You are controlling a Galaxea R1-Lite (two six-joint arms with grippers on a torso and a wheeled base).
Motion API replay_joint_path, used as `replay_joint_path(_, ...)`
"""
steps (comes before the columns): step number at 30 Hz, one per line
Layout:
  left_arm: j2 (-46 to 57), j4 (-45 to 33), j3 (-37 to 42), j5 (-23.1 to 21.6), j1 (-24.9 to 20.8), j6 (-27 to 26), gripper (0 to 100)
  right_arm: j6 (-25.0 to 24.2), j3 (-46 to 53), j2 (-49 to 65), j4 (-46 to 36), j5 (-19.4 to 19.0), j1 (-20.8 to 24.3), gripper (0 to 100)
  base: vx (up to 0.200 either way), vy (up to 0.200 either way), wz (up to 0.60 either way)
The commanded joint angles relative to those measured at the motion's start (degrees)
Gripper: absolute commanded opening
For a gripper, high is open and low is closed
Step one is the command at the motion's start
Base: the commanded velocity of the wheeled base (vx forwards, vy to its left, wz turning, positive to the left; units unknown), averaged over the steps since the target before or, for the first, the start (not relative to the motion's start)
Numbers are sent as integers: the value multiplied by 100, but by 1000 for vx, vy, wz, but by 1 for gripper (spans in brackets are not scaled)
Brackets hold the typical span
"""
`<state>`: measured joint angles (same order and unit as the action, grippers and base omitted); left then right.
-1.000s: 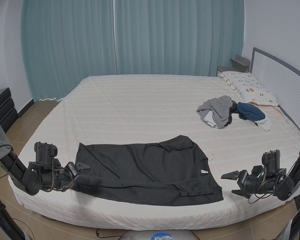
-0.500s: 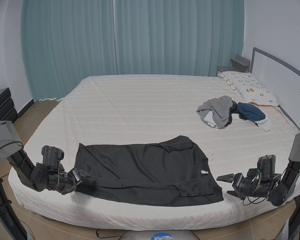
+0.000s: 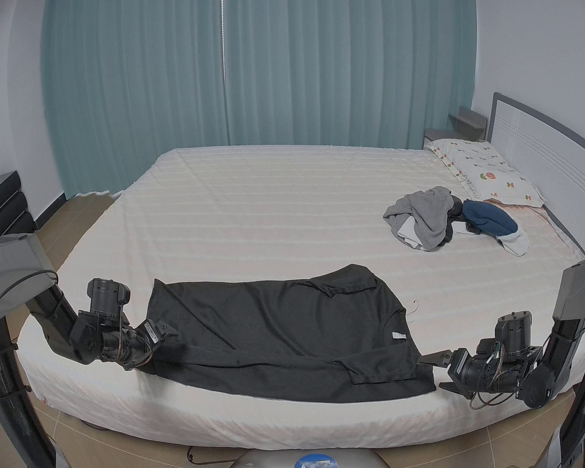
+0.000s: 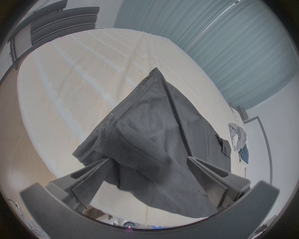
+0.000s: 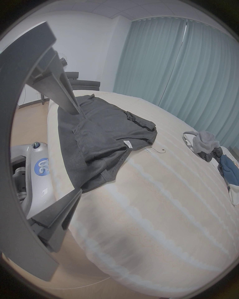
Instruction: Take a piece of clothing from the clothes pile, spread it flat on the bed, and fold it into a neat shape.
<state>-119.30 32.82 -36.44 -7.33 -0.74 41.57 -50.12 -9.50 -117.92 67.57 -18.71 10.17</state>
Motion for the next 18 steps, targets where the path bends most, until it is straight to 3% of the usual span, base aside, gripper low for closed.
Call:
replay_joint_path(1,-182,14,-355,-76,127,290,100,2,-8,-38,2,-1,3,100,0,0,0)
replay_joint_path(5,-155,146,-461,-102,118,747,100,2,-8,-38,2,-1,3,100,0,0,0)
replay_joint_path(12,-489,1482,-505,-102,110,1582,100,-7,-8,-38,2,-10,3,100,0,0,0)
replay_joint_path(18,-753,2317,-426,-94,171,1740,100,-7,0,-38,2,-10,3,100,0,0,0)
